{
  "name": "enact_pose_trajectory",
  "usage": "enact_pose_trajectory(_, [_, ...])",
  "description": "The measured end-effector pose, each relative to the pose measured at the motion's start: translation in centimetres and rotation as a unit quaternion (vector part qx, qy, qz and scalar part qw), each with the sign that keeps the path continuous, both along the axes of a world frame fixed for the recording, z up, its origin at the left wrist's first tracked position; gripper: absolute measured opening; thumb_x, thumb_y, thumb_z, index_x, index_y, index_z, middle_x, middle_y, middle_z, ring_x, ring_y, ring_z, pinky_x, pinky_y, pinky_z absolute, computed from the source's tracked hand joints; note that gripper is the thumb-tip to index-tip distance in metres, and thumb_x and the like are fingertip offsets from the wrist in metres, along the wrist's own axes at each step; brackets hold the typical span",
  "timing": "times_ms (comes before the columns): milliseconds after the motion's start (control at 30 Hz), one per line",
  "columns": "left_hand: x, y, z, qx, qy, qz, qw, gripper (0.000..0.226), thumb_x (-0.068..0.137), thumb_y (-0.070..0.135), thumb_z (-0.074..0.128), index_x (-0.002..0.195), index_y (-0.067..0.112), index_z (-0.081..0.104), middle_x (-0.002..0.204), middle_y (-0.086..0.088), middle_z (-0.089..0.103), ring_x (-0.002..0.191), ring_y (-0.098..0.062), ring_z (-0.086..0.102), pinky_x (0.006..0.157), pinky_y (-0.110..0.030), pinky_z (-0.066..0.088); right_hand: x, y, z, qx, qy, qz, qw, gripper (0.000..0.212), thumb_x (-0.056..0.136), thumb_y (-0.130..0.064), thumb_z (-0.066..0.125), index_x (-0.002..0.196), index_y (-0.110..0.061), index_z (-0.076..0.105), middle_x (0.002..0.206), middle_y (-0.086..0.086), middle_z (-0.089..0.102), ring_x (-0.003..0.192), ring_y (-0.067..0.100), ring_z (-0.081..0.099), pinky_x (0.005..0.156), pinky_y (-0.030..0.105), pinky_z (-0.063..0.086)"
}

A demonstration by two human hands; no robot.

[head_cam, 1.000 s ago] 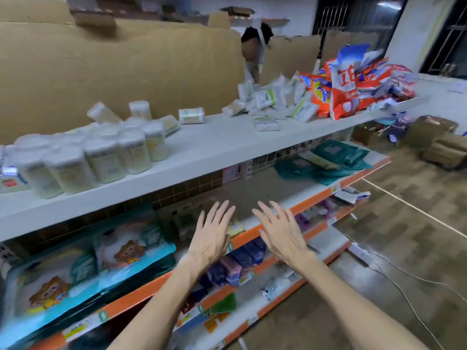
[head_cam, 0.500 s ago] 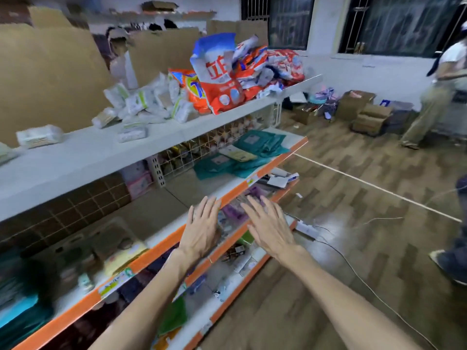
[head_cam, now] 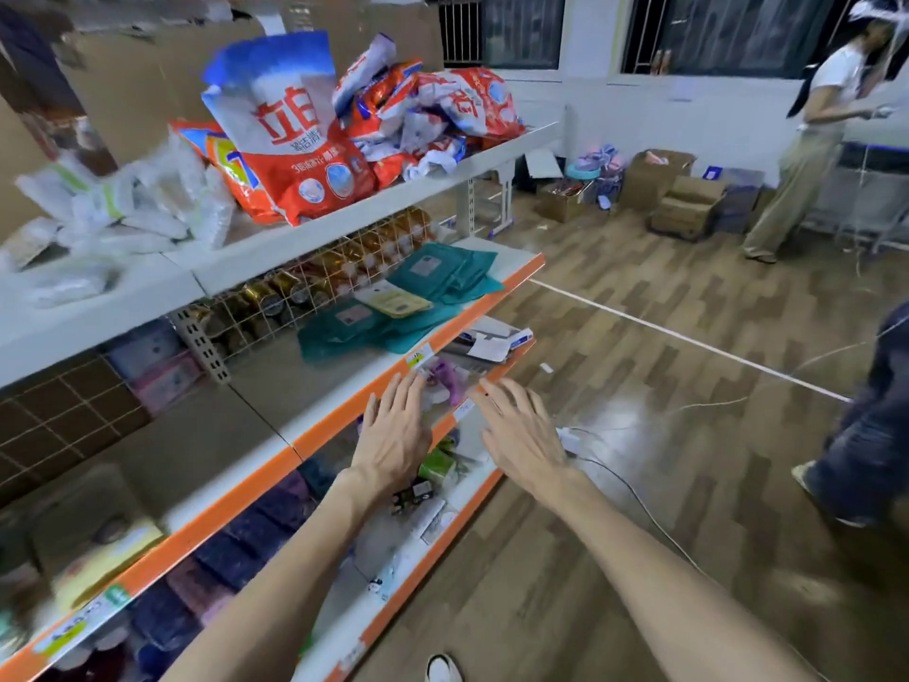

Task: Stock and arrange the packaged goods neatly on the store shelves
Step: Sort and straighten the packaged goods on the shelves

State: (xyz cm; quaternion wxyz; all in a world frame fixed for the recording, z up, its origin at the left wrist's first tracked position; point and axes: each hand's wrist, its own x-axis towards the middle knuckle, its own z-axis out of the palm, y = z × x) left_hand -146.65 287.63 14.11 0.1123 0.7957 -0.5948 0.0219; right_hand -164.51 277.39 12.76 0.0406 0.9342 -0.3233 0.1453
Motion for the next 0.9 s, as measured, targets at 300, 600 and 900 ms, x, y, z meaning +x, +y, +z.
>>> enact_pose_trajectory(300, [0.3,-13.8,-1.3,-0.02,0.023,-0.008,0.999,0.071,0.093,0.028,0.049,0.153,0.016,0.013,0.162,0.0,0.011,0.15,-0.02,0.006,0.118,-0.05,0.016,1.8,-12.2,0.2,-0.018,0.015,-0.025,0.999,0.054,0.077,-0.031,0.074,0.127,-0.021,0.058,0.133,-0.001,0.057,0.12,0.025,0.053,0.09,0.04,0.049])
enact_pose_trajectory(600, [4.5,-25.4,0.2,-0.002,0.055,0.037,0.998,0.066,0.095,0.029,0.039,0.153,0.013,0.012,0.163,0.0,0.004,0.15,-0.02,-0.002,0.12,-0.05,0.007,7.5,-26.4,0.9,-0.019,0.063,0.003,0.998,0.054,0.083,-0.027,0.065,0.134,-0.023,0.051,0.14,-0.004,0.051,0.127,0.023,0.045,0.096,0.04,0.045])
enact_pose_trajectory(900, [12.3,-27.5,-1.2,0.011,0.063,0.146,0.987,0.07,0.091,0.028,0.054,0.15,0.017,0.018,0.156,0.001,0.019,0.145,-0.021,0.014,0.12,-0.05,0.012,15.9,-31.4,0.9,-0.012,0.076,0.109,0.991,0.052,0.093,-0.029,0.054,0.144,-0.019,0.043,0.151,0.001,0.041,0.138,0.027,0.035,0.109,0.044,0.034])
